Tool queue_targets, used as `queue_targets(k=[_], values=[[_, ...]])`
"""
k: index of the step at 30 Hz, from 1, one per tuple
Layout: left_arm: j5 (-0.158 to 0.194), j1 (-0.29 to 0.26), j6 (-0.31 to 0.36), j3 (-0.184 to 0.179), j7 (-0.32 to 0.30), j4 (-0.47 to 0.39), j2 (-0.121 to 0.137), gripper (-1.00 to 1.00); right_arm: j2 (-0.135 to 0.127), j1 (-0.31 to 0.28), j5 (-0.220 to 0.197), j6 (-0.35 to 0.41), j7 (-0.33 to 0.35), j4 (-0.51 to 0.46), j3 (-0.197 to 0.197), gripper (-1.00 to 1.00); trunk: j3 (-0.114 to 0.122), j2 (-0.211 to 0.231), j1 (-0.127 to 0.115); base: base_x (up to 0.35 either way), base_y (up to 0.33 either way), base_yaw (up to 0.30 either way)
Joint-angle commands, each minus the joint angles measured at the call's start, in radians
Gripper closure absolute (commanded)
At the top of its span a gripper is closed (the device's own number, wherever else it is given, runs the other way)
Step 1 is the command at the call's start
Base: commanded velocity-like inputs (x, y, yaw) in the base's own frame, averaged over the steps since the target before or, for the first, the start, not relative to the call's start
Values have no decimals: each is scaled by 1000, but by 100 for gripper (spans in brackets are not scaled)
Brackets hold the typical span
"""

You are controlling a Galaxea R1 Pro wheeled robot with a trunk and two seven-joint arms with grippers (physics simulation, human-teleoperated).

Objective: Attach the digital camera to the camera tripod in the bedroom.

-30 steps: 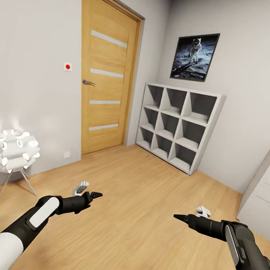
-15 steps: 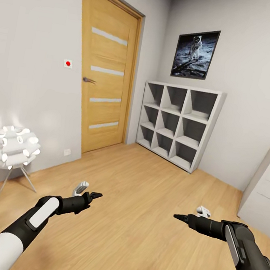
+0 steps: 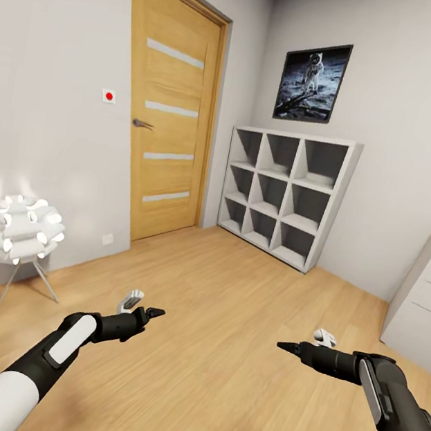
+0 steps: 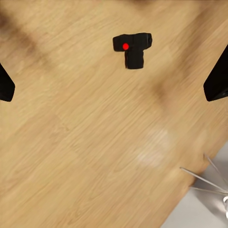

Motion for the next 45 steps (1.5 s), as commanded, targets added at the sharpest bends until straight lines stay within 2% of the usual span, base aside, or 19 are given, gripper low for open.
queue_targets(k=[1,23,45], values=[[-4,-1,1,-2,-2,0,-1,-100,0,-1,-7,7,-2,0,0,-100,-4,-8,4,0,0,0],[-11,-1,1,-2,-2,2,-8,-100,1,-1,-8,7,-2,0,0,-100,-73,-162,88,0,0,0],[-12,-1,-3,-2,-2,4,-8,-100,0,-1,-7,7,-2,0,-1,-100,-158,-167,98,0,0,0]])
